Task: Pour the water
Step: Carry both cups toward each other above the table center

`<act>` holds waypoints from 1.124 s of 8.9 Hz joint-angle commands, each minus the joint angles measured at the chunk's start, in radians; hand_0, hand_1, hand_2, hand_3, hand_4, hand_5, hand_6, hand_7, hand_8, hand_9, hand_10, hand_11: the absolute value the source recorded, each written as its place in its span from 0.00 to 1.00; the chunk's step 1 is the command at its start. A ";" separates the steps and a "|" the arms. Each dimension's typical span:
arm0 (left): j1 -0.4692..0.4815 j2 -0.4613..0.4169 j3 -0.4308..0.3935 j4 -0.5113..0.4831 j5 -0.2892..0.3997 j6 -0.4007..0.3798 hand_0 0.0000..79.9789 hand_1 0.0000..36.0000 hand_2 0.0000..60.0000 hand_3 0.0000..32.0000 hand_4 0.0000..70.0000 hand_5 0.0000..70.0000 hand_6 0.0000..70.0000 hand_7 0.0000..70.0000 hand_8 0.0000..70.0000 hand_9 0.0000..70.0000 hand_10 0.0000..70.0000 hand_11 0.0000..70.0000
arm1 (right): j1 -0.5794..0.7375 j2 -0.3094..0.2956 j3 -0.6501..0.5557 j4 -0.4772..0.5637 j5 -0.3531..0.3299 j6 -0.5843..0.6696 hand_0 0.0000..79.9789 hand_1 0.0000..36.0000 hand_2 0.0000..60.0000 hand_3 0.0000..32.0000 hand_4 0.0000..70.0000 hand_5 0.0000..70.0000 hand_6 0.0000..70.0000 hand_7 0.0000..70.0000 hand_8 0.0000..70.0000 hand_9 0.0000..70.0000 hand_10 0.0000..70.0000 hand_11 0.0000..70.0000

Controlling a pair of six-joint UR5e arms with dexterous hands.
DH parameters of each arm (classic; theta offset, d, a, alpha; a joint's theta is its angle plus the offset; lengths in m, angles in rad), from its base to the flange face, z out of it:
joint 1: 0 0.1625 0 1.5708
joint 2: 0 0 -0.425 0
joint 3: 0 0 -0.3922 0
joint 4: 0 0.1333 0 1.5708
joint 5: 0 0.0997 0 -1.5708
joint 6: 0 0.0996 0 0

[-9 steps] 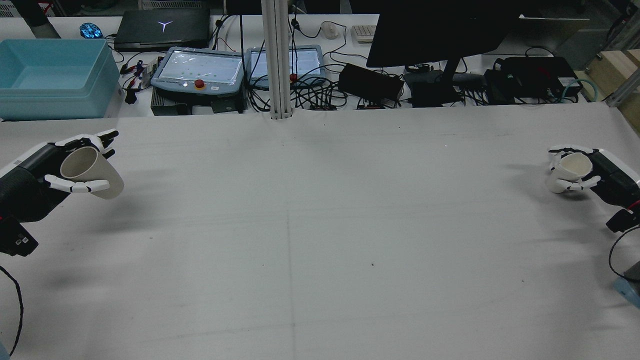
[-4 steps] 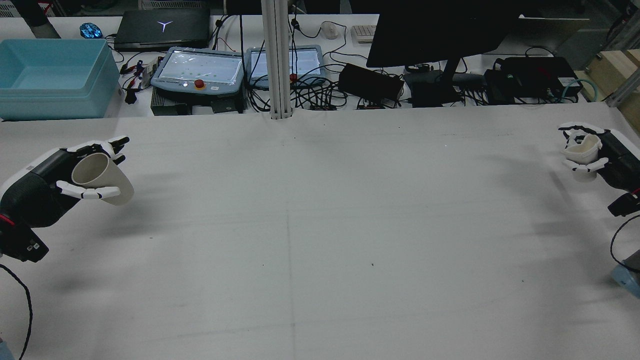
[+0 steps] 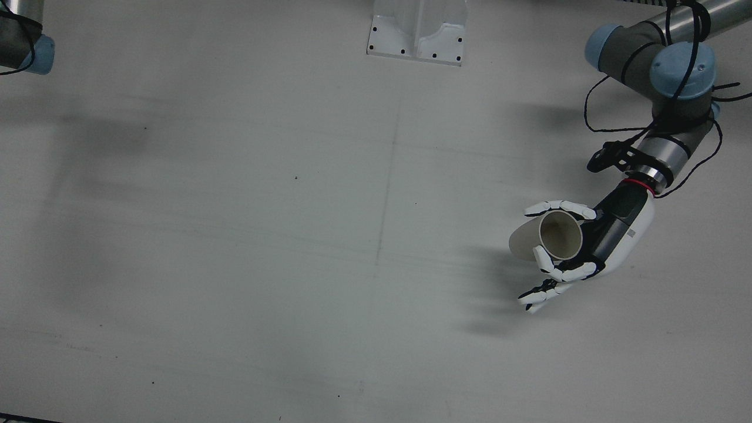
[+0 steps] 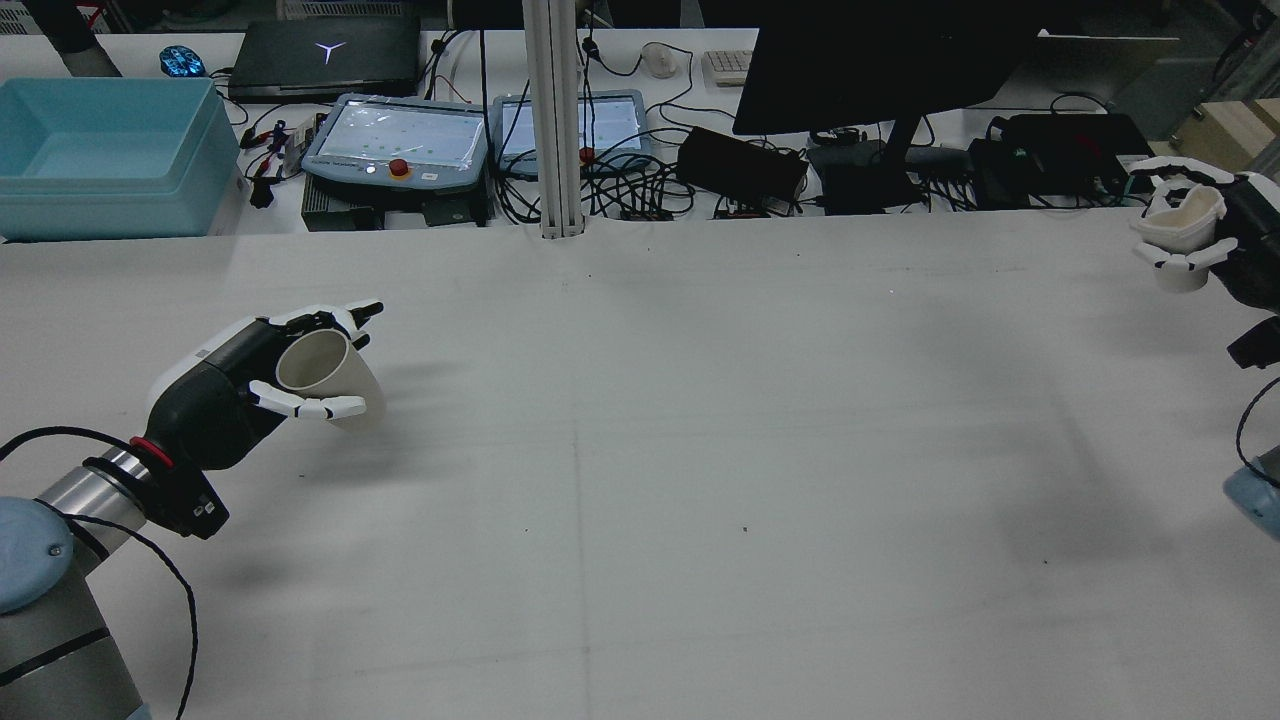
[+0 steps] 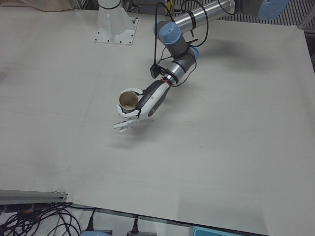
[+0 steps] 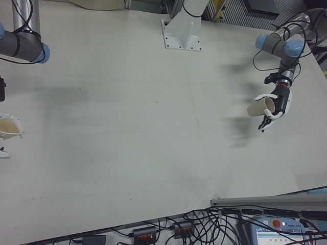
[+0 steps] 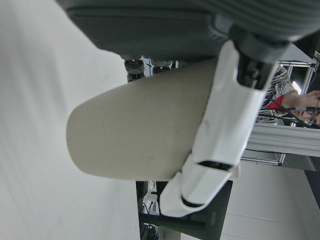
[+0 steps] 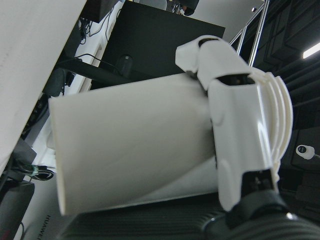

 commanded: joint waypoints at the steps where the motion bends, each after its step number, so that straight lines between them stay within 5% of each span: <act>1: 0.063 -0.145 0.018 0.111 -0.004 0.002 1.00 1.00 1.00 0.00 0.82 1.00 0.26 0.22 0.16 0.09 0.10 0.19 | 0.085 0.014 0.278 -0.230 -0.131 -0.131 1.00 1.00 0.60 0.00 0.37 0.34 0.91 1.00 0.74 0.97 0.00 0.06; 7: 0.178 -0.548 0.355 0.158 -0.004 0.016 1.00 1.00 1.00 0.00 0.84 1.00 0.29 0.24 0.18 0.10 0.10 0.20 | 0.091 0.080 0.622 -0.541 -0.137 -0.303 1.00 1.00 0.65 0.00 0.54 0.36 1.00 1.00 0.78 1.00 0.06 0.14; 10: 0.181 -0.665 0.418 0.150 -0.002 0.051 1.00 1.00 1.00 0.00 0.85 1.00 0.31 0.26 0.19 0.11 0.11 0.21 | 0.076 0.140 0.723 -0.657 -0.131 -0.420 1.00 1.00 0.66 0.00 0.63 0.37 1.00 1.00 0.77 1.00 0.07 0.15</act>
